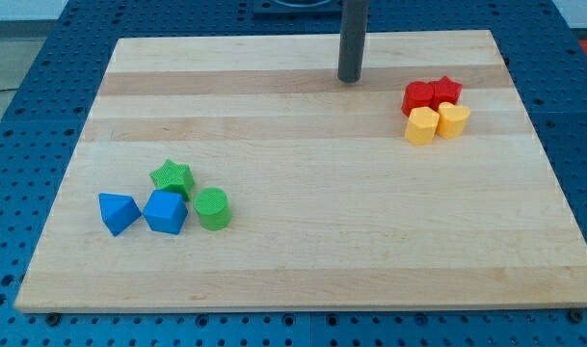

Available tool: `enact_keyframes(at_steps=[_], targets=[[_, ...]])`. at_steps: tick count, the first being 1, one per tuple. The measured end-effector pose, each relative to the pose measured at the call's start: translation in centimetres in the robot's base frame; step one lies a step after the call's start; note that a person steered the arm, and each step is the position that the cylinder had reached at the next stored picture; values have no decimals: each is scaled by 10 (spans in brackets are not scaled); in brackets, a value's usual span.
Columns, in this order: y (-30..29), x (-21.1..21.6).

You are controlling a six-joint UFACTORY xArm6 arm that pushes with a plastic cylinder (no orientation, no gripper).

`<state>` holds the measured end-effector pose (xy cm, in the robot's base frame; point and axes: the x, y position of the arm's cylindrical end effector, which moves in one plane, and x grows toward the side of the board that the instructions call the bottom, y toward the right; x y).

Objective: Move the red star towards the top center

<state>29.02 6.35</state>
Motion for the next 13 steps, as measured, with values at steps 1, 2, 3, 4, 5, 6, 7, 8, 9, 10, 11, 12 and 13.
enact_keyframes(at_steps=[1, 2, 3, 4, 5, 6, 7, 8, 9, 10, 11, 12, 13], targets=[[0, 0], [1, 0], [21, -13], [76, -53], [116, -89], [163, -84], [249, -55], [282, -47], [277, 22], [274, 86], [262, 87], [228, 77], [211, 73]])
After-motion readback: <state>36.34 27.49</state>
